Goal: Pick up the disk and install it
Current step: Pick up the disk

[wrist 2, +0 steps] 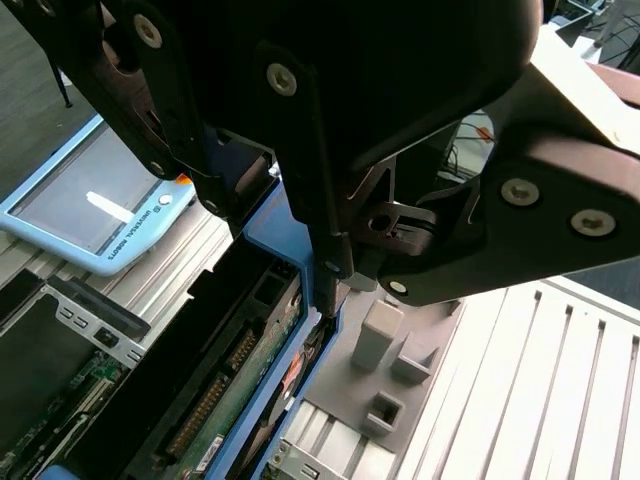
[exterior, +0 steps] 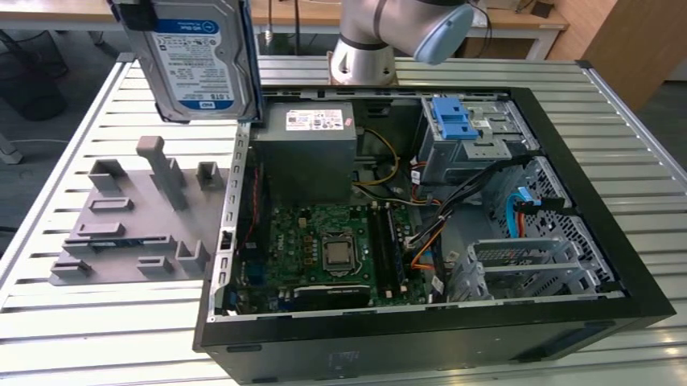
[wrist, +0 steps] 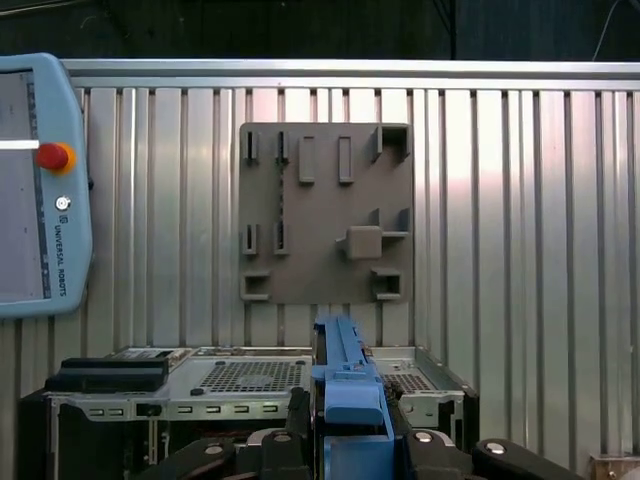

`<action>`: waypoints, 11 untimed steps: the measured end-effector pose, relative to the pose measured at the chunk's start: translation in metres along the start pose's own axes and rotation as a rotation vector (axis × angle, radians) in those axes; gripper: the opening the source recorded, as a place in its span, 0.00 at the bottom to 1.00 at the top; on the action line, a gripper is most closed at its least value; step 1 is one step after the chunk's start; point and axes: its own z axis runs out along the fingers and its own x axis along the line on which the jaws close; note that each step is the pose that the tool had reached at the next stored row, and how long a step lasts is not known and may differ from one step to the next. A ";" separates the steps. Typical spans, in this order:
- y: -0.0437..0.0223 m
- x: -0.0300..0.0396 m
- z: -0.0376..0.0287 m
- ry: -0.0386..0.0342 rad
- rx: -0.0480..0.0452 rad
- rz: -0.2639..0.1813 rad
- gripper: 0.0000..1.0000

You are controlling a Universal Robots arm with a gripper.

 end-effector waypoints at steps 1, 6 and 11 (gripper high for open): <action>-0.0018 0.0006 0.0000 -0.0001 0.0000 0.000 0.36; -0.0103 0.0035 -0.0002 0.0000 -0.0003 0.000 0.36; -0.0189 0.0061 -0.0004 0.0000 -0.0006 0.000 0.36</action>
